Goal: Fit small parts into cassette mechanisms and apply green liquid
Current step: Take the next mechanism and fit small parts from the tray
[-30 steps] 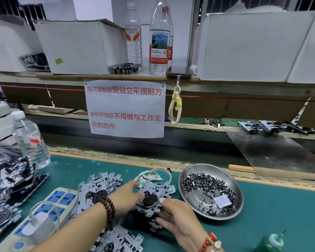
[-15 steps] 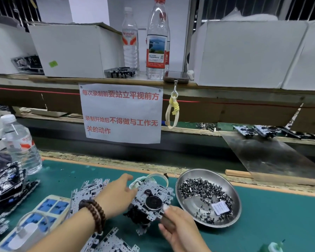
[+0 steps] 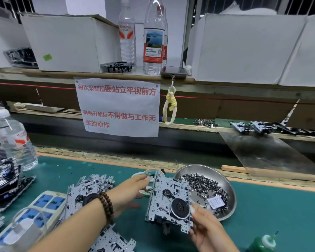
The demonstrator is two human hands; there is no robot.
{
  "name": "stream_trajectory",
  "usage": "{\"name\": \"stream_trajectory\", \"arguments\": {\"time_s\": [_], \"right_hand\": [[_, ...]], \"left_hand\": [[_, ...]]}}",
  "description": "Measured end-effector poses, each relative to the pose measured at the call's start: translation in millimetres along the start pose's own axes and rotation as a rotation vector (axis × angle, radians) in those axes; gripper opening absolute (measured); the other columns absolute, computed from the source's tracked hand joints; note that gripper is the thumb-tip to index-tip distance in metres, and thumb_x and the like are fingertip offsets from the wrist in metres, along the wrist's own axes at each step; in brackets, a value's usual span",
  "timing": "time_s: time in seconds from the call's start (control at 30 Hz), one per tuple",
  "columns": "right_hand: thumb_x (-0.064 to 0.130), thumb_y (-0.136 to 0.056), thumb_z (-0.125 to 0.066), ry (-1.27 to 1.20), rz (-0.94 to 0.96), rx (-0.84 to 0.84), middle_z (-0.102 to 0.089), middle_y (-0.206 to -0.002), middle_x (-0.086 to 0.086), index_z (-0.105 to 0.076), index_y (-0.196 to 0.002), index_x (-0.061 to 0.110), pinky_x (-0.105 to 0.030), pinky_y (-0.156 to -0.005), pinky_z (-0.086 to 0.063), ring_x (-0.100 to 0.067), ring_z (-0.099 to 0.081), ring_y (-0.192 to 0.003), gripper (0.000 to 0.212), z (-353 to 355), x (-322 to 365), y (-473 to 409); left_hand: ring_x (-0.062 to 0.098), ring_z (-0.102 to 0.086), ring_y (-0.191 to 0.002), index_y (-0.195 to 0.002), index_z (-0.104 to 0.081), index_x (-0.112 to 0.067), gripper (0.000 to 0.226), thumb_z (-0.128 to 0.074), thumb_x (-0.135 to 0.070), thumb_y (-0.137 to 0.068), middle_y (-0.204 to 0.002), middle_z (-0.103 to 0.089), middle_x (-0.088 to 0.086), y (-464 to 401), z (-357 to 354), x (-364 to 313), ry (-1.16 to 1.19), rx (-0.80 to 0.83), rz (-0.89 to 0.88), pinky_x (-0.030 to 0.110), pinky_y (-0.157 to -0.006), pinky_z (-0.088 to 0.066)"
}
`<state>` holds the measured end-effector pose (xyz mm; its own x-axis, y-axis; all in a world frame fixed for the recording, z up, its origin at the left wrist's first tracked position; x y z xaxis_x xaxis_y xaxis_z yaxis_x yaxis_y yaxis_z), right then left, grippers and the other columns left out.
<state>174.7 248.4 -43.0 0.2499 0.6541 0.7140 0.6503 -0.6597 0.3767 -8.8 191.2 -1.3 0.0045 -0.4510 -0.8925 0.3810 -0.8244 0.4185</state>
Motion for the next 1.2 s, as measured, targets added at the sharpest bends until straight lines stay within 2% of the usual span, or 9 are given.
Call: {"name": "stream_trajectory", "arguments": {"time_s": [0.17, 0.33, 0.43, 0.6, 0.67, 0.73, 0.8, 0.93, 1.2], "right_hand": [[0.002, -0.068, -0.057, -0.052, -0.001, 0.082, -0.066, -0.099, -0.029, -0.059, -0.112, -0.004, -0.028, -0.040, -0.053, -0.027, -0.061, -0.047, 0.045, -0.1, 5.5, -1.9], [-0.010, -0.076, -0.046, -0.091, 0.057, 0.195, -0.068, -0.087, -0.030, -0.069, -0.095, -0.004, -0.028, -0.038, -0.051, -0.030, -0.068, -0.060, 0.030, -9.5, 8.4, 5.3], [-0.003, -0.073, -0.049, -0.139, 0.017, 0.226, -0.061, -0.106, -0.038, -0.058, -0.115, -0.009, -0.033, -0.037, -0.051, -0.037, -0.065, -0.053, 0.043, -14.3, 6.0, 12.9], [-0.002, -0.068, -0.052, -0.169, 0.059, 0.194, -0.064, -0.096, -0.034, -0.058, -0.114, -0.007, -0.031, -0.032, -0.048, -0.036, -0.062, -0.044, 0.047, -15.6, 11.7, 20.0], [-0.002, -0.062, -0.067, -0.211, 0.063, 0.192, -0.063, -0.094, -0.035, -0.061, -0.112, -0.008, -0.031, -0.032, -0.048, -0.035, -0.061, -0.043, 0.050, -16.6, 12.7, 20.7], [-0.003, -0.032, -0.090, -0.256, 0.058, 0.242, -0.064, -0.086, -0.036, -0.070, -0.098, -0.007, -0.030, -0.032, -0.048, -0.034, -0.061, -0.043, 0.069, -18.0, 12.7, 21.0], [0.001, -0.008, -0.093, -0.276, 0.063, 0.293, -0.064, -0.083, -0.035, -0.073, -0.089, -0.005, -0.029, -0.032, -0.048, -0.032, -0.059, -0.042, 0.084, -17.1, 11.4, 20.5], [0.000, -0.006, -0.092, -0.318, 0.089, 0.333, -0.065, -0.093, -0.036, -0.073, -0.089, -0.006, -0.030, -0.033, -0.048, -0.034, -0.061, -0.045, 0.085, -13.1, 9.7, 17.2], [-0.008, -0.005, -0.090, -0.406, 0.064, 0.338, -0.064, -0.076, -0.034, -0.072, -0.084, -0.011, -0.027, -0.027, -0.044, -0.031, -0.058, -0.040, 0.081, -13.2, 8.7, 15.0]], "left_hand": [[0.030, -0.062, -0.104, -0.114, -0.061, -0.021, 0.064, -0.053, -0.066, -0.069, -0.116, -0.065, 0.010, 5.0, -27.0, 9.6, 0.391, 0.194, 0.126, 0.046, -0.074, -0.055], [0.033, -0.065, -0.098, -0.107, -0.070, -0.021, 0.068, -0.053, -0.070, -0.064, -0.114, -0.067, 0.013, 12.1, -43.0, 5.5, 0.501, 0.404, 0.094, 0.049, -0.076, -0.053], [0.034, -0.063, -0.099, -0.108, -0.070, -0.015, 0.070, -0.061, -0.064, -0.059, -0.117, -0.064, 0.018, 14.8, -47.9, 7.3, 0.535, 0.443, 0.077, 0.052, -0.082, -0.051], [0.029, -0.069, -0.081, -0.121, -0.057, -0.014, 0.076, -0.067, -0.055, -0.058, -0.105, -0.070, 0.016, 17.9, -47.6, 4.3, 0.544, 0.358, 0.049, 0.041, -0.066, -0.052], [0.030, -0.069, -0.078, -0.124, -0.053, -0.015, 0.083, -0.078, -0.053, -0.054, -0.104, -0.070, 0.015, 21.8, -47.5, 1.8, 0.571, 0.353, 0.030, 0.043, -0.065, -0.052], [0.031, -0.068, -0.082, -0.127, -0.049, -0.024, 0.099, -0.090, -0.044, -0.040, -0.112, -0.067, 0.013, 25.3, -48.1, 0.2, 0.599, 0.394, -0.006, 0.051, -0.071, -0.052], [0.036, -0.064, -0.095, -0.132, -0.043, -0.032, 0.112, -0.094, -0.031, -0.032, -0.129, -0.058, 0.012, 28.7, -49.3, -1.9, 0.601, 0.440, -0.031, 0.062, -0.077, -0.048], [0.042, -0.057, -0.103, -0.134, -0.040, -0.031, 0.119, -0.094, -0.021, -0.028, -0.127, -0.058, 0.019, 32.4, -50.2, -7.5, 0.569, 0.485, -0.077, 0.067, -0.080, -0.045], [0.038, -0.055, -0.102, -0.135, -0.039, -0.028, 0.102, -0.080, -0.015, -0.043, -0.123, -0.060, 0.020, 37.2, -55.2, -6.8, 0.580, 0.529, -0.134, 0.057, -0.078, -0.046]]}}
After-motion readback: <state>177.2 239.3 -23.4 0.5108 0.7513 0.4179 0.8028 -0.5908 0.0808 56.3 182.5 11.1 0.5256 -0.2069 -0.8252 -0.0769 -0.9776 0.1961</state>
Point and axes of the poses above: each hand's wrist, its own y-axis away from the middle knuckle, its own z-axis out of the back of the hand, x = y × z, the point moved 4 cm from there along -y, towards the middle knuckle
